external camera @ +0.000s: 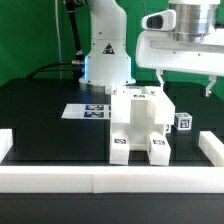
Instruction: Assemble chair
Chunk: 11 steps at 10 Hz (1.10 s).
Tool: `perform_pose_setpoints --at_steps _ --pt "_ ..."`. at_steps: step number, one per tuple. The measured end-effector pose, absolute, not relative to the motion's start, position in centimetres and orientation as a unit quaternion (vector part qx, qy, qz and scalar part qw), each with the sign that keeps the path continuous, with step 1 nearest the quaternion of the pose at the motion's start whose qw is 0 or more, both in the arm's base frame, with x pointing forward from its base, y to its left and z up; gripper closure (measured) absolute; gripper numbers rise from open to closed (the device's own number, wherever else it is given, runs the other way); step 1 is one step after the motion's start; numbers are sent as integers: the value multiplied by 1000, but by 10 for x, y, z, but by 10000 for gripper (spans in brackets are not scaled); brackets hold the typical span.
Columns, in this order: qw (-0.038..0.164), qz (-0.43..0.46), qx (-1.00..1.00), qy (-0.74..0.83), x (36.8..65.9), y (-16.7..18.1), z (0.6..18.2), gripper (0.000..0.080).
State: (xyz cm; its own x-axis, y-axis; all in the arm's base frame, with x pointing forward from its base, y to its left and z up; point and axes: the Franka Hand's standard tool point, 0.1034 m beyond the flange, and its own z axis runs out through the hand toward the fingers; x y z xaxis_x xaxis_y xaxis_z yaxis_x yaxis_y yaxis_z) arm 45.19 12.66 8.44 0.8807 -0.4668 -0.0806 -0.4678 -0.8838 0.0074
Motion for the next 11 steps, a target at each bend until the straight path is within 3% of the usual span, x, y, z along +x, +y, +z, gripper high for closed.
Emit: perform_pose_setpoints --at_steps 11 --pt "-1 42 -977 207 456 94 78 150"
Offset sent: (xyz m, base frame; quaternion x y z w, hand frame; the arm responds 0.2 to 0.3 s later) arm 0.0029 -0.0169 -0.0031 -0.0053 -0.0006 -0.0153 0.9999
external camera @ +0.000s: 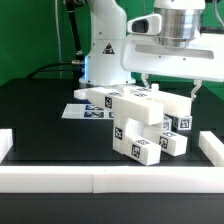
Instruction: Assemble chair
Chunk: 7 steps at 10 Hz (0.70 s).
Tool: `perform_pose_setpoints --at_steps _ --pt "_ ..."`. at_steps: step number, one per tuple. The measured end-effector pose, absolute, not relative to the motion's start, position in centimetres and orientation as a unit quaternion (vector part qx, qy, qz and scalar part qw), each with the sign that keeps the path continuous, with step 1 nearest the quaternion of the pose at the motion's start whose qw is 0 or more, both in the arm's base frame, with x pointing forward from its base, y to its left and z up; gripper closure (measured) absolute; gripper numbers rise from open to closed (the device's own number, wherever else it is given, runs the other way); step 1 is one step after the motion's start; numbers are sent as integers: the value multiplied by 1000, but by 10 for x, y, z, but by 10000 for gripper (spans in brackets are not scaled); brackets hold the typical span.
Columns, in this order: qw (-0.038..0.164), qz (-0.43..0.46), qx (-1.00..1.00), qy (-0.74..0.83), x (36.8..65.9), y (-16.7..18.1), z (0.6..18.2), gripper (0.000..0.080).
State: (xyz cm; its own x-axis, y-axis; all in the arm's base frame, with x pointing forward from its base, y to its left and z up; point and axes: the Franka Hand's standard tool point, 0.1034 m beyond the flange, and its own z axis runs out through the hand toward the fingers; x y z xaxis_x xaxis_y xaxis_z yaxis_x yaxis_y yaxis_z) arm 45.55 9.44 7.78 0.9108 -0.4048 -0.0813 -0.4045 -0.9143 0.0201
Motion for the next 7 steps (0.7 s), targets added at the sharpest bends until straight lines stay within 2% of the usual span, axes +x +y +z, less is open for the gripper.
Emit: perform_pose_setpoints --at_steps 4,7 --pt "2 -42 978 -204 455 94 77 150" --pt "0 -44 977 -208 445 114 80 150"
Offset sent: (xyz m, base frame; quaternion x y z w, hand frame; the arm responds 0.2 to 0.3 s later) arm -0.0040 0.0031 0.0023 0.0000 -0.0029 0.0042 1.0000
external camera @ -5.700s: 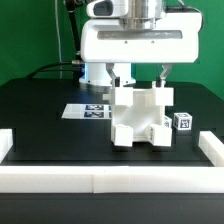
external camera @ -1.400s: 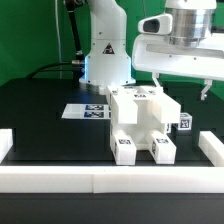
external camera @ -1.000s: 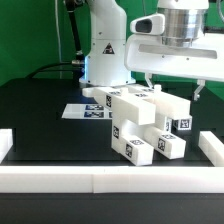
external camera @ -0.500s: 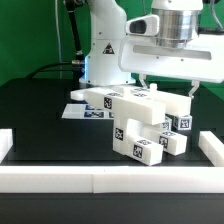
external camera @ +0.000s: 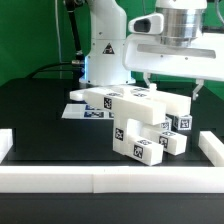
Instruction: Assemble chair
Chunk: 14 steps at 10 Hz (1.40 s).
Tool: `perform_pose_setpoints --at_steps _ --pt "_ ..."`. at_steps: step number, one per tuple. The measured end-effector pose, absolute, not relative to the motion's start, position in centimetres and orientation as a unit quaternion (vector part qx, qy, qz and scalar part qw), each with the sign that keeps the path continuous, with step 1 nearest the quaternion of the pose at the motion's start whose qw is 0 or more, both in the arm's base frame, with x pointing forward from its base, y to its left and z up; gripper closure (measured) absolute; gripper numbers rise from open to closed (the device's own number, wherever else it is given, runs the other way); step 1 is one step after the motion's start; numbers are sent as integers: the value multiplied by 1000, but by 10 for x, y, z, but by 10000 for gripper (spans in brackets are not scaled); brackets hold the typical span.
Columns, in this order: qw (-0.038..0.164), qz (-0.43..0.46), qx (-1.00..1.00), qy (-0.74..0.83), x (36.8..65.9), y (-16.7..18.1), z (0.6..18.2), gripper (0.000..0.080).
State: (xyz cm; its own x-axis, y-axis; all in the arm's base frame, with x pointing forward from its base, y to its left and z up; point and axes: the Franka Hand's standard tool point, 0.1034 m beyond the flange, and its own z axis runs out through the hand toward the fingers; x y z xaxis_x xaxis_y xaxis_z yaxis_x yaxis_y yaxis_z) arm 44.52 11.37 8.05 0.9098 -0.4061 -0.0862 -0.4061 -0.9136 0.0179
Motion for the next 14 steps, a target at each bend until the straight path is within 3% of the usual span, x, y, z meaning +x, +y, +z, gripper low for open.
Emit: perform_pose_setpoints --at_steps 6,10,14 --pt "-2 45 -976 213 435 129 76 150" --pt "8 19 -988 151 416 162 69 150" --pt "9 14 -991 134 415 161 66 150"
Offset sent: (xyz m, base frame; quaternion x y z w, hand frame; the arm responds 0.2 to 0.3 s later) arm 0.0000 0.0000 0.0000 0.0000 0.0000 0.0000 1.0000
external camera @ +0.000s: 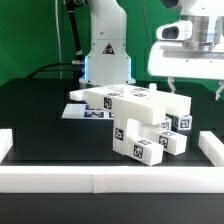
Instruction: Assemble chair
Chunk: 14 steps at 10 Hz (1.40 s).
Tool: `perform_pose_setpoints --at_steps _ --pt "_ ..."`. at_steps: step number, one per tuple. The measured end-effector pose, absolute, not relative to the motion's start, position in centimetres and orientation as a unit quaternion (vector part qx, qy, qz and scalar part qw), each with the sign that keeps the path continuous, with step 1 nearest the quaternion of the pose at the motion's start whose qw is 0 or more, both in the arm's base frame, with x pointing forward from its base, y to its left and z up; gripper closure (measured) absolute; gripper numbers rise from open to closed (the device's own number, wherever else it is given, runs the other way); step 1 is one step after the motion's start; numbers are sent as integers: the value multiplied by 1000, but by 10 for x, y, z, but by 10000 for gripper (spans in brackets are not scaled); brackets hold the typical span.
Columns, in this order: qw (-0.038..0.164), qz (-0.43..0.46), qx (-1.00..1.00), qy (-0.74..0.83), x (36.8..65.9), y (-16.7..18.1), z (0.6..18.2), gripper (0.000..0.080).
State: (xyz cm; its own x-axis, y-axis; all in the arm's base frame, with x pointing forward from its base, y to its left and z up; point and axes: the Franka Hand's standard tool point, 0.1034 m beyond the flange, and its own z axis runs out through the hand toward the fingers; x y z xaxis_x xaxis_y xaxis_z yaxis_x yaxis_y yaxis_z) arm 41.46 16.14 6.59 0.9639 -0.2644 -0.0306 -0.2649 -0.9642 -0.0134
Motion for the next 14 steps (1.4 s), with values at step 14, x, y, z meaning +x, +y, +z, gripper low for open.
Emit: perform_pose_setpoints --at_steps 14 --pt "-17 12 -994 110 403 147 17 150"
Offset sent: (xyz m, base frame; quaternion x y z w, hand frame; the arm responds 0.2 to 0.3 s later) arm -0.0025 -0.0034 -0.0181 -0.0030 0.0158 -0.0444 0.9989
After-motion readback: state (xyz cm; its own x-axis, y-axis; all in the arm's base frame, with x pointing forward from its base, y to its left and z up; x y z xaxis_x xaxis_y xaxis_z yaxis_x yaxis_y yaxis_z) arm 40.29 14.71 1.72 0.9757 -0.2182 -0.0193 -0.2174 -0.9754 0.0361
